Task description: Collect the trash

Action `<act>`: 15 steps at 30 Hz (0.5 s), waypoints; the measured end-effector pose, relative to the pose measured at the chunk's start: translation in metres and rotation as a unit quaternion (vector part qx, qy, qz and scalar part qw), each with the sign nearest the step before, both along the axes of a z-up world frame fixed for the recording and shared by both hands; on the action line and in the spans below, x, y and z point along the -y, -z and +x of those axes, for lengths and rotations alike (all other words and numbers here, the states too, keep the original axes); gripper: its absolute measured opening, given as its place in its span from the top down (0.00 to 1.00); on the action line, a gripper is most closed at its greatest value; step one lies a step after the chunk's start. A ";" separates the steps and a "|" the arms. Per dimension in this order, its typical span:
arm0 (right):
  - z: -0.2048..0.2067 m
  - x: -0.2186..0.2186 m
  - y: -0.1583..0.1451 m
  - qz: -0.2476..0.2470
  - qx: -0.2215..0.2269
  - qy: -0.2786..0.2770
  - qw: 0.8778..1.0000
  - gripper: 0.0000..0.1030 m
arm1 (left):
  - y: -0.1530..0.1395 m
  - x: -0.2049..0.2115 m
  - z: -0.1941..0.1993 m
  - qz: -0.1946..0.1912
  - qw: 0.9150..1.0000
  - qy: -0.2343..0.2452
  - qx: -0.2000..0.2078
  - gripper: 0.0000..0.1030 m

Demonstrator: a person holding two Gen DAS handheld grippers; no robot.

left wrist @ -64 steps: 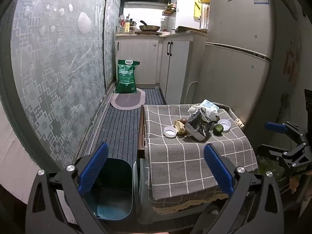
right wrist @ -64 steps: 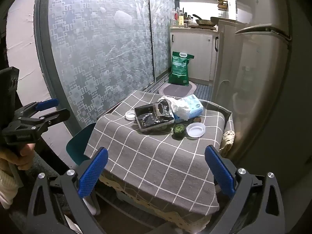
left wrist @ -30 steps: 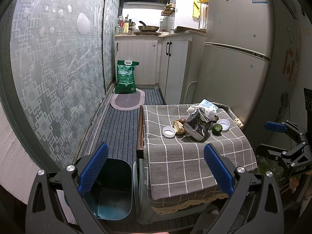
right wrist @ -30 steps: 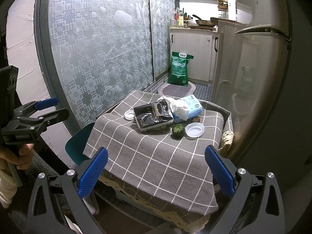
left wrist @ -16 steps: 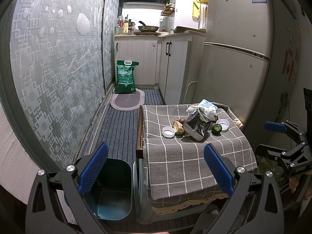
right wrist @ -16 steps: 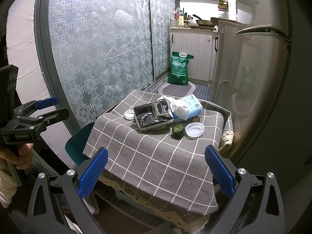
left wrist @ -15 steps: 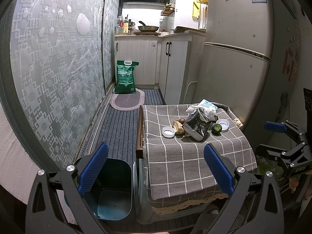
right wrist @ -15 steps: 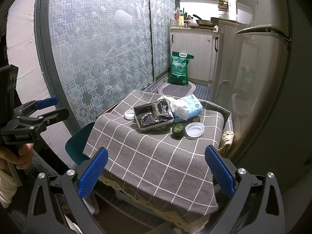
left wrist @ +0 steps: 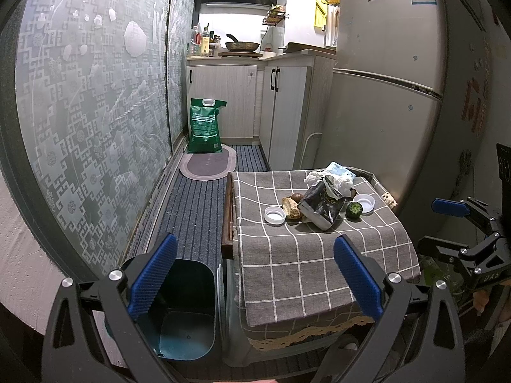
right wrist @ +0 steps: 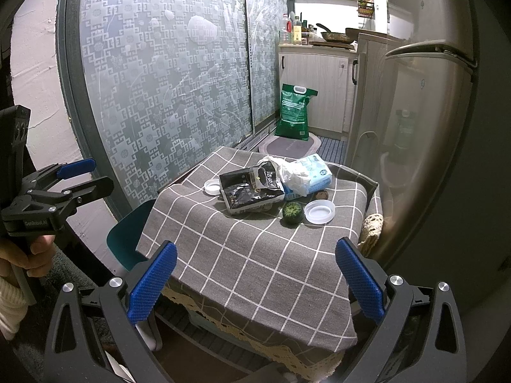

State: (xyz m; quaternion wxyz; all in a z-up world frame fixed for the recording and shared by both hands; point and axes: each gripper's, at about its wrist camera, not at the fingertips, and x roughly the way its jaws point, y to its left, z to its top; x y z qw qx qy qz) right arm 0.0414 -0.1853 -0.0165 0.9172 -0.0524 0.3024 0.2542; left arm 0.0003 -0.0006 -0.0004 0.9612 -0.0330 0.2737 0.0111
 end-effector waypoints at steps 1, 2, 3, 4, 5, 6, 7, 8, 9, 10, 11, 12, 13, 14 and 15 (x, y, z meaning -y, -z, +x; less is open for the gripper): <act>0.000 0.000 0.000 0.000 0.000 0.000 1.000 0.02 | 0.000 0.000 0.000 0.000 1.000 0.000 0.000 0.03; 0.000 0.000 0.000 0.000 0.000 0.000 1.000 0.02 | 0.000 0.000 0.000 0.000 1.000 0.000 0.000 0.03; 0.000 0.000 0.000 0.000 0.000 0.000 1.000 0.02 | 0.000 0.000 0.000 0.000 1.000 0.000 0.000 0.03; 0.000 0.000 0.000 0.000 0.000 0.000 1.000 0.02 | 0.000 0.000 0.000 0.000 1.000 0.000 0.000 0.03; 0.000 0.000 0.000 0.000 0.000 0.000 1.000 0.02 | 0.000 0.000 0.000 0.000 1.000 0.000 0.000 0.03; 0.000 0.000 0.000 0.000 0.000 0.000 1.000 0.02 | 0.000 0.000 0.000 0.000 1.000 0.000 0.000 0.03; 0.000 0.000 0.000 0.000 0.000 0.000 1.000 0.02 | 0.000 0.000 0.000 0.000 1.000 0.000 0.000 0.03; 0.001 0.000 0.000 0.000 0.000 0.000 1.000 0.02 | 0.000 0.000 0.000 0.000 1.000 0.000 0.000 0.03; 0.000 0.000 0.000 -0.001 0.000 0.000 1.000 0.02 | 0.000 0.000 0.000 0.000 1.000 0.000 0.000 0.03; 0.000 0.000 0.000 -0.001 0.000 0.000 1.000 0.02 | 0.000 0.000 0.000 0.000 1.000 0.000 0.000 0.03; 0.000 0.000 0.000 0.000 0.000 0.000 1.000 0.02 | 0.000 0.000 0.000 0.000 1.000 0.000 0.000 0.03; 0.000 0.000 0.000 0.000 0.000 0.000 1.000 0.02 | 0.000 0.000 0.000 0.000 1.000 0.000 0.000 0.03; 0.001 0.000 0.000 -0.001 0.000 0.000 1.000 0.02 | 0.000 0.000 0.000 0.000 1.000 0.000 0.000 0.03; 0.001 0.000 0.000 -0.001 0.000 0.001 1.000 0.02 | 0.000 0.000 0.000 0.000 1.000 0.000 0.000 0.03; 0.001 0.000 0.000 -0.001 0.000 0.001 1.000 0.02 | 0.000 0.000 0.000 0.000 1.000 -0.001 0.000 0.03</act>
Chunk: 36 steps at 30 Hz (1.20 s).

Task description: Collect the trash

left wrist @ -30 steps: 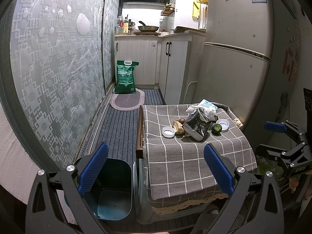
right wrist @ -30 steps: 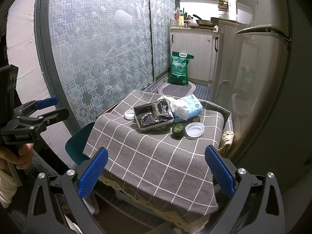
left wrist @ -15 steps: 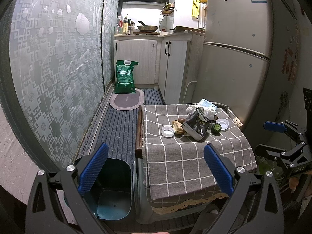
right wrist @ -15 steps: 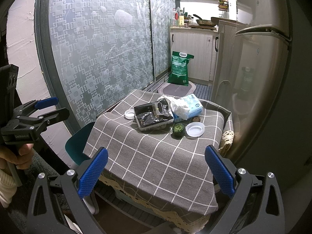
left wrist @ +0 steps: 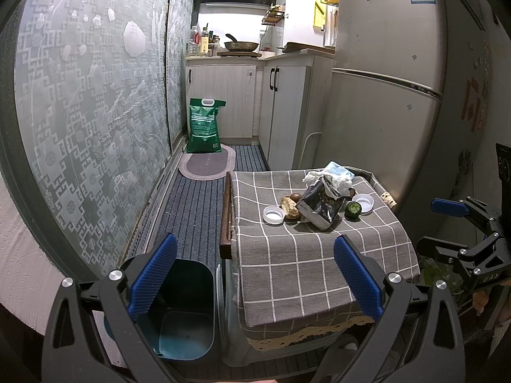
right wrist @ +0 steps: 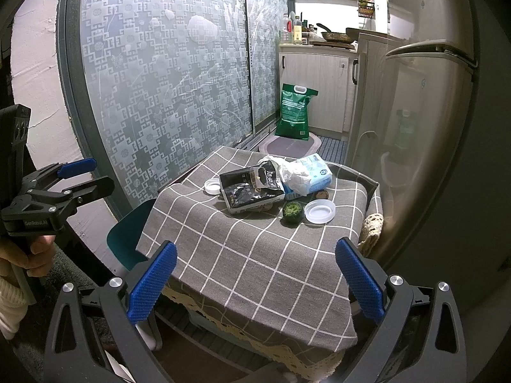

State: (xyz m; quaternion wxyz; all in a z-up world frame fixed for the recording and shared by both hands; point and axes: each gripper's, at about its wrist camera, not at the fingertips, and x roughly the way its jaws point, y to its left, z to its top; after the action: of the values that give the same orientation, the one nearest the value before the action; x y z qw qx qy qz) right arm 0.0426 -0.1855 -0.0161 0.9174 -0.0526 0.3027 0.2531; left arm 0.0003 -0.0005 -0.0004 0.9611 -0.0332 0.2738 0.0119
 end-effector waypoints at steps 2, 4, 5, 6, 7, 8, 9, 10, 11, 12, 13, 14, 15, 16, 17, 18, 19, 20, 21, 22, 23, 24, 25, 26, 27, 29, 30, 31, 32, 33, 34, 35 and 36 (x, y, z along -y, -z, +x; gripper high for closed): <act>0.000 0.000 0.000 0.000 0.000 0.001 1.000 0.02 | 0.000 0.000 0.000 0.000 1.000 0.000 0.000 0.03; -0.002 0.000 -0.001 0.000 0.000 0.001 1.000 0.02 | 0.000 0.000 0.000 0.000 1.000 0.002 0.000 0.03; -0.002 0.000 -0.001 0.000 0.000 0.002 1.000 0.02 | 0.000 0.000 0.000 -0.001 1.000 0.003 0.001 0.03; -0.002 0.000 -0.001 0.000 -0.001 0.004 1.000 0.02 | 0.000 0.001 -0.001 0.000 1.000 0.005 0.004 0.03; -0.001 0.001 0.002 0.001 -0.002 0.004 1.000 0.03 | 0.003 0.002 -0.002 0.002 1.000 0.006 0.007 0.03; -0.002 0.001 0.002 0.003 -0.002 0.007 1.000 0.03 | 0.004 0.003 -0.002 0.007 1.000 0.006 0.010 0.03; -0.001 0.002 0.002 0.003 -0.002 0.009 1.000 0.03 | 0.005 0.004 -0.001 0.014 1.000 0.005 0.012 0.03; -0.002 0.001 0.001 0.003 -0.002 0.009 1.000 0.03 | 0.007 0.008 0.001 0.021 1.000 0.003 0.014 0.03; -0.001 0.001 0.001 0.003 -0.004 0.005 1.000 0.03 | 0.009 0.010 0.003 0.023 1.000 0.004 0.013 0.03; -0.001 0.001 0.001 0.004 -0.007 0.000 1.000 0.03 | 0.011 0.010 0.004 0.021 1.000 0.005 0.011 0.04; 0.000 0.001 0.000 0.004 -0.010 -0.005 1.000 0.03 | 0.012 0.010 0.005 0.016 1.000 0.008 0.008 0.06; 0.001 0.002 -0.002 0.003 -0.010 -0.005 1.000 0.04 | 0.006 0.014 0.005 0.012 1.000 0.010 0.006 0.12; 0.003 0.002 -0.003 0.003 -0.010 -0.006 1.000 0.05 | 0.005 0.013 0.006 0.011 1.000 0.014 0.003 0.17; 0.004 0.002 -0.005 0.005 -0.011 -0.012 1.000 0.09 | 0.006 0.014 0.009 0.010 1.000 0.021 -0.001 0.19; 0.006 0.002 -0.007 0.005 -0.013 -0.016 1.000 0.11 | 0.005 0.010 0.010 0.008 1.000 0.025 -0.002 0.20; 0.008 0.001 -0.009 0.005 -0.015 -0.016 1.000 0.12 | 0.005 0.010 0.013 0.002 0.999 0.036 -0.004 0.21; 0.010 0.000 -0.009 0.003 -0.019 -0.020 1.000 0.15 | 0.004 0.011 0.016 -0.001 0.999 0.044 -0.009 0.21; 0.013 -0.001 -0.010 0.001 -0.022 -0.024 0.999 0.19 | 0.004 0.011 0.020 -0.003 0.999 0.050 -0.013 0.23; 0.014 -0.002 -0.010 -0.001 -0.023 -0.026 0.999 0.20 | 0.004 0.012 0.023 -0.003 0.998 0.053 -0.016 0.25; 0.016 -0.003 -0.010 -0.005 -0.025 -0.027 0.999 0.22 | 0.003 0.011 0.025 -0.003 0.998 0.056 -0.018 0.26; 0.018 -0.005 -0.009 -0.009 -0.028 -0.028 0.999 0.22 | 0.003 0.012 0.029 -0.003 0.998 0.064 -0.022 0.27; 0.020 -0.007 -0.010 -0.018 -0.029 -0.033 0.999 0.22 | 0.003 0.013 0.030 -0.002 0.997 0.075 -0.024 0.27; 0.023 -0.007 -0.010 -0.024 -0.030 -0.036 0.999 0.22 | 0.003 0.014 0.033 -0.001 0.996 0.085 -0.026 0.27; 0.026 -0.007 -0.011 -0.030 -0.031 -0.038 0.998 0.22 | 0.003 0.016 0.037 0.007 0.995 0.096 -0.027 0.27; 0.029 -0.007 -0.012 -0.033 -0.031 -0.038 0.998 0.22 | 0.003 0.019 0.041 0.021 0.994 0.105 -0.030 0.27; 0.034 -0.004 -0.013 -0.039 -0.033 -0.040 0.998 0.22 | 0.004 0.024 0.050 0.042 0.991 0.125 -0.037 0.28; 0.039 -0.002 -0.014 -0.040 -0.035 -0.041 0.998 0.22 | 0.004 0.026 0.056 0.051 0.989 0.134 -0.041 0.28; 0.042 -0.001 -0.013 -0.040 -0.038 -0.043 0.998 0.22 | 0.005 0.027 0.060 0.054 0.987 0.142 -0.042 0.28; 0.047 0.001 -0.012 -0.042 -0.043 -0.044 0.997 0.22 | 0.006 0.029 0.066 0.058 0.985 0.155 -0.046 0.28; 0.049 0.001 -0.010 -0.043 -0.043 -0.043 0.997 0.22 | 0.008 0.030 0.069 0.061 0.984 0.159 -0.046 0.28; 0.051 0.003 -0.008 -0.043 -0.046 -0.043 0.997 0.22 | 0.010 0.033 0.076 0.069 0.982 0.171 -0.048 0.28; 0.054 0.005 -0.005 -0.042 -0.049 -0.041 0.997 0.22 | 0.013 0.036 0.081 0.074 0.980 0.179 -0.050 0.28; 0.055 0.007 -0.003 -0.041 -0.051 -0.039 0.997 0.22 | 0.017 0.040 0.086 0.081 0.978 0.186 -0.055 0.27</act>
State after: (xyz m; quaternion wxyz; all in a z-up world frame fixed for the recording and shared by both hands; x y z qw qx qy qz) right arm 0.0979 -0.1923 -0.0128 0.8874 -0.0887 0.3564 0.2787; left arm 0.0860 -0.0402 -0.0172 0.9296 0.0970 0.3254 -0.1434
